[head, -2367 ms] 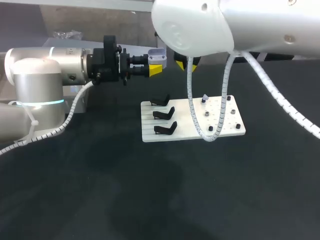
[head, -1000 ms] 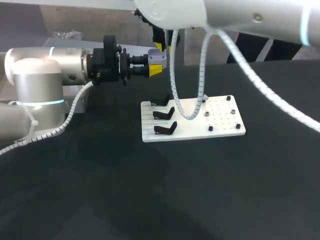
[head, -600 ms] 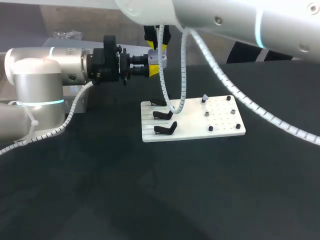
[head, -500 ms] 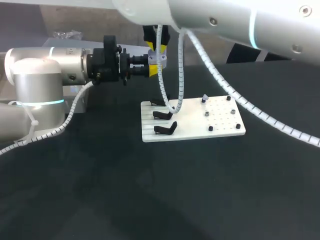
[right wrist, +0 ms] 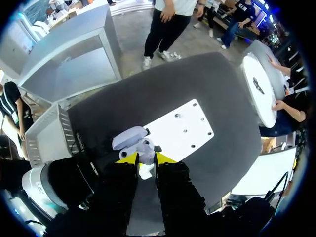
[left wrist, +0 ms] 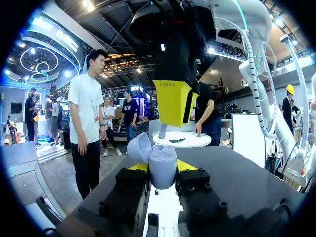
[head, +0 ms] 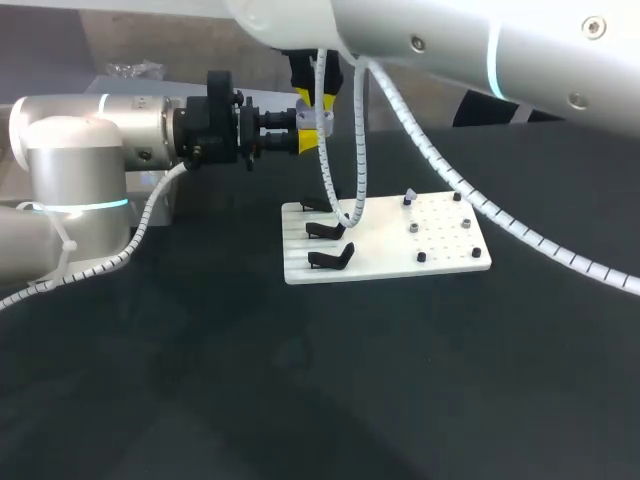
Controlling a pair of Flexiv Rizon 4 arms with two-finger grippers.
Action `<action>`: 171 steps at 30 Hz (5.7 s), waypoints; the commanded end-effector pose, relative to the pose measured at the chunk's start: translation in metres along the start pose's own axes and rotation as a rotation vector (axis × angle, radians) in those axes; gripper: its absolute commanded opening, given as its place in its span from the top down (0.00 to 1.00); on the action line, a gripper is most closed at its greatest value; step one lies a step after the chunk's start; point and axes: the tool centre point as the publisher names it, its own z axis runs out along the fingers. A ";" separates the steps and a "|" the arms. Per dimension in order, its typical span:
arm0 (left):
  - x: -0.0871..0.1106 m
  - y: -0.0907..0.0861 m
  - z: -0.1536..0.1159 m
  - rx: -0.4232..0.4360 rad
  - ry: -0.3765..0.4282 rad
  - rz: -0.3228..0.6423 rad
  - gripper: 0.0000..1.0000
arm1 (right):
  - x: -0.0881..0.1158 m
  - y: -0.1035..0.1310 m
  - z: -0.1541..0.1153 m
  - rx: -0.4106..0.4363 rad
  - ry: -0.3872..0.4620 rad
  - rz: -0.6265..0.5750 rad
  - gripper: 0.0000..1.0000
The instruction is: Pick up each earbud case from the left stands, insert the matching earbuds, close the lid, and place the case in the box.
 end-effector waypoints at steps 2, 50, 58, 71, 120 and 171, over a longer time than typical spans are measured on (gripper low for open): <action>0.000 0.001 0.000 0.001 -0.001 0.001 1.00 | -0.002 0.000 0.002 0.004 0.009 -0.003 1.00; 0.000 0.001 0.000 0.001 -0.001 0.001 1.00 | -0.003 0.003 0.024 0.013 0.055 -0.005 1.00; 0.000 0.001 0.000 0.001 -0.001 0.001 1.00 | -0.002 0.003 0.023 0.009 0.056 -0.001 0.70; 0.000 0.001 0.000 0.001 -0.001 0.001 1.00 | 0.008 -0.006 -0.009 -0.149 0.005 -0.077 0.60; 0.000 0.001 0.000 0.001 -0.001 0.001 1.00 | 0.000 -0.107 -0.004 -0.313 -0.211 -0.262 0.00; 0.000 0.001 0.000 0.001 -0.001 0.001 1.00 | -0.023 -0.114 0.180 -0.283 0.038 -0.234 0.12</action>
